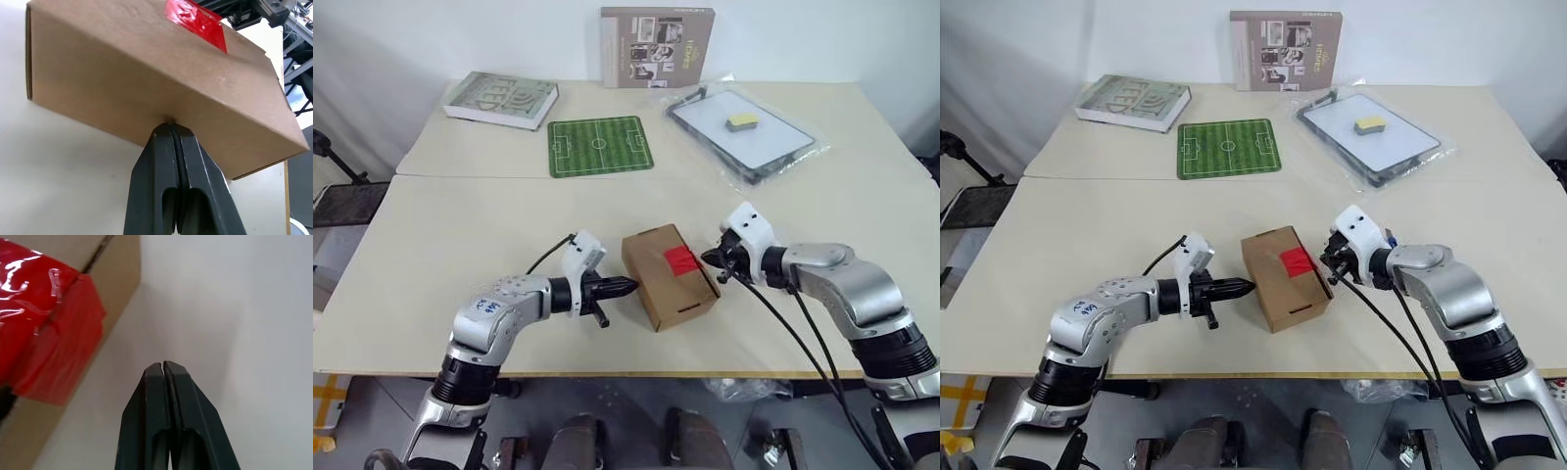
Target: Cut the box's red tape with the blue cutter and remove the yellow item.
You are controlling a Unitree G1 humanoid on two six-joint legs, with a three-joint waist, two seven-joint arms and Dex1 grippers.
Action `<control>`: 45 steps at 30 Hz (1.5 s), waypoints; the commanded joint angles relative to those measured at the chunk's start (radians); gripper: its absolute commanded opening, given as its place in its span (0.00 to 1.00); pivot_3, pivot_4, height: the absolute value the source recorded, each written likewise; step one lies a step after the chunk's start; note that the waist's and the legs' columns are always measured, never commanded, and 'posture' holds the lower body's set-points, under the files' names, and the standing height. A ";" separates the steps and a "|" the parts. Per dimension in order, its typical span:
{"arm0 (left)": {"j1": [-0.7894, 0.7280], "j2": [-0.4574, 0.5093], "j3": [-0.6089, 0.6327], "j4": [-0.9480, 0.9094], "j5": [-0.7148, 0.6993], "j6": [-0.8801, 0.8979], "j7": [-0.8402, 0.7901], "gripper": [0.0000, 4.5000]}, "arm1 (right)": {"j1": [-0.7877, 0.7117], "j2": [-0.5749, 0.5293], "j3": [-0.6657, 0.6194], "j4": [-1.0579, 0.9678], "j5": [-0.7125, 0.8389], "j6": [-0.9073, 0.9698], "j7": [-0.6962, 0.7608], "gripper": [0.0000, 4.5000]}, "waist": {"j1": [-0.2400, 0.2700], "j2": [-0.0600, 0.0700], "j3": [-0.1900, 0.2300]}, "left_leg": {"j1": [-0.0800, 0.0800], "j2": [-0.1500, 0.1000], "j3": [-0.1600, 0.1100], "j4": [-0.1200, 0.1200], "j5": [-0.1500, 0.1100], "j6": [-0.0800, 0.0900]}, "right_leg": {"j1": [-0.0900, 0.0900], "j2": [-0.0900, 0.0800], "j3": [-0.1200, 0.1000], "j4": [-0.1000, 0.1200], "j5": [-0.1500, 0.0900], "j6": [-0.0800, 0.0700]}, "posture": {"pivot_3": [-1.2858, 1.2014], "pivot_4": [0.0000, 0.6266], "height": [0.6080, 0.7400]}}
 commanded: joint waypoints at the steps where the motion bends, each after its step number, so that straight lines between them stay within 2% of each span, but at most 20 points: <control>1: -0.035 -0.026 -0.016 0.031 0.017 -0.040 0.009 0.00 | -0.009 0.011 -0.001 -0.090 0.012 0.080 -0.006 0.01 | 0.002 0.000 0.000 | 0.000 0.000 0.000 0.000 0.000 0.000 | 0.000 0.000 0.000 0.000 0.000 0.000 | 0.52 0.24 1.00; 6: -0.096 -0.066 -0.009 0.123 0.054 -0.106 0.034 0.00 | -0.001 0.052 -0.019 -0.168 0.029 0.174 -0.039 0.01 | 0.001 0.000 0.000 | 0.000 -0.001 0.000 0.000 0.000 0.000 | 0.000 0.000 0.000 0.000 0.000 0.000 | 0.52 0.24 1.00; 15: -0.126 -0.066 -0.039 0.169 0.075 -0.112 0.002 0.00 | 0.014 0.092 -0.021 -0.231 0.022 0.256 -0.089 0.01 | -0.001 0.000 0.000 | 0.000 -0.001 0.000 0.000 0.000 0.000 | -0.001 0.000 0.000 0.000 0.000 0.000 | 0.52 0.24 1.00; 27: -0.099 -0.033 -0.064 0.111 0.067 -0.055 -0.032 0.00 | 0.024 0.075 -0.039 -0.267 0.029 0.291 -0.096 0.01 | -0.001 0.000 0.000 | 0.000 0.000 0.000 -0.001 0.000 0.000 | -0.001 0.000 0.000 0.000 0.000 0.000 | 0.52 0.24 1.00; 41: -0.036 0.012 -0.040 -0.024 0.045 0.033 -0.024 0.00 | 0.071 0.072 -0.026 -0.423 0.102 0.397 -0.073 0.01 | -0.002 0.000 0.000 | 0.000 0.001 0.000 -0.001 -0.001 0.000 | -0.001 0.000 0.000 0.000 0.000 0.000 | 0.52 0.24 1.00; 45: -0.017 0.039 -0.033 -0.056 0.048 0.054 -0.021 0.00 | 0.102 0.032 -0.019 -0.423 0.080 0.379 -0.078 0.01 | -0.002 0.000 0.000 | 0.000 0.001 0.000 -0.001 -0.001 0.000 | -0.001 0.000 0.000 0.000 0.000 0.000 | 0.52 0.24 1.00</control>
